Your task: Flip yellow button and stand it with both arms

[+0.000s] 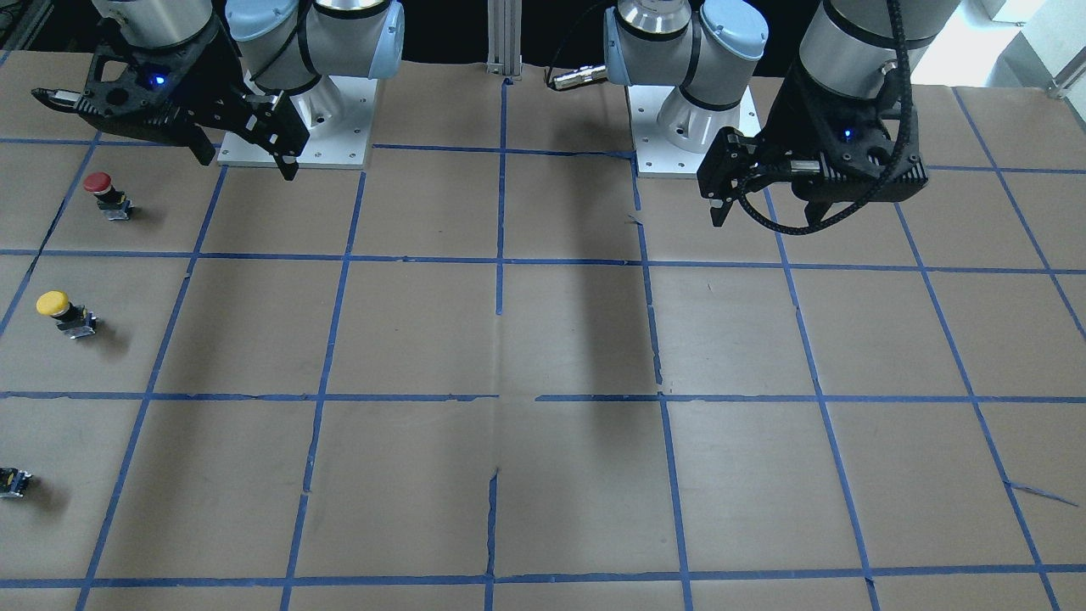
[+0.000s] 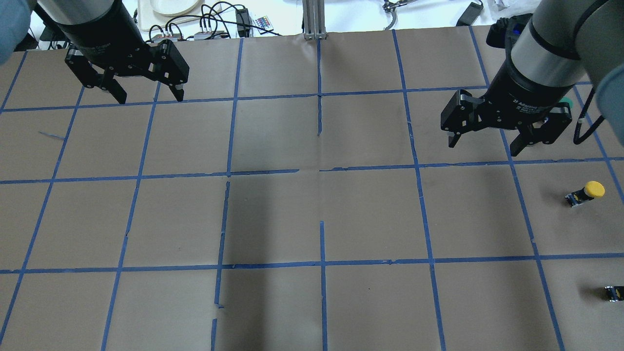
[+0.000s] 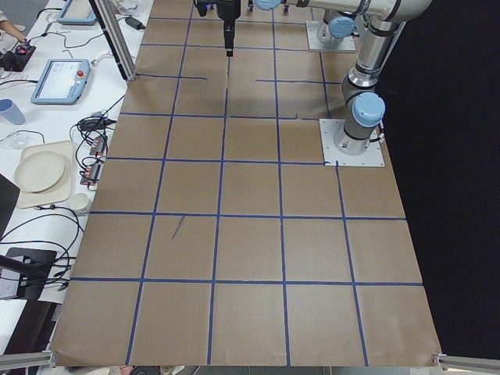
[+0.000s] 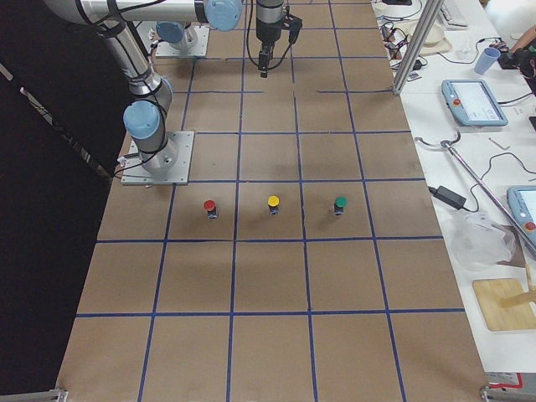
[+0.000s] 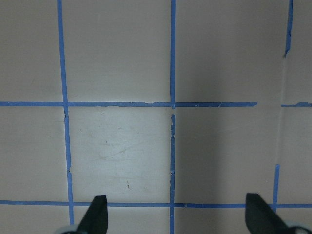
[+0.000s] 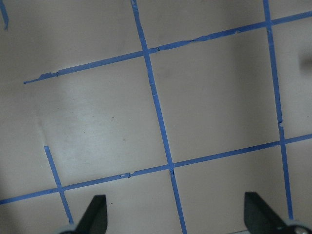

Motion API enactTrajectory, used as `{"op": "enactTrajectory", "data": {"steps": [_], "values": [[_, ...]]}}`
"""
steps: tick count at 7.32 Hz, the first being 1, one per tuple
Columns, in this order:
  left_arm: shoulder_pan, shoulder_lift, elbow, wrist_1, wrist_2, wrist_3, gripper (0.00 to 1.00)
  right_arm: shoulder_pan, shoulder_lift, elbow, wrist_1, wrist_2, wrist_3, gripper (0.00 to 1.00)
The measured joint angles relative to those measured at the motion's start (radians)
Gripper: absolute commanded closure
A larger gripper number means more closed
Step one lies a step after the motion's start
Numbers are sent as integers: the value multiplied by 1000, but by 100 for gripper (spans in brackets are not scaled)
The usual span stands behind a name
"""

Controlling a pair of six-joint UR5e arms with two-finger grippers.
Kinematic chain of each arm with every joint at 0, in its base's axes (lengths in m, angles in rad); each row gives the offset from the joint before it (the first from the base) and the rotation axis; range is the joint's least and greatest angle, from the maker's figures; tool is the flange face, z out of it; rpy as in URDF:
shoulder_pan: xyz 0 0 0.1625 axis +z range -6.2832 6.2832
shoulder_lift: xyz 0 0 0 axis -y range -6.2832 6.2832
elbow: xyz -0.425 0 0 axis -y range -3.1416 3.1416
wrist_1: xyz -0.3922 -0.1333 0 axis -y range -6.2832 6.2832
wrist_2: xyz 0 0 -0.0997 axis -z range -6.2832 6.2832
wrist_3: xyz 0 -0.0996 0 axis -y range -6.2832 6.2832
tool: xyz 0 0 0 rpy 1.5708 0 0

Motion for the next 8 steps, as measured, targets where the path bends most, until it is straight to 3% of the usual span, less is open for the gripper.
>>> {"op": "enactTrajectory", "data": {"steps": [8], "values": [[-27,1,1,-5,-4,1,0,-1,-11,0,1,5,12,0]]}}
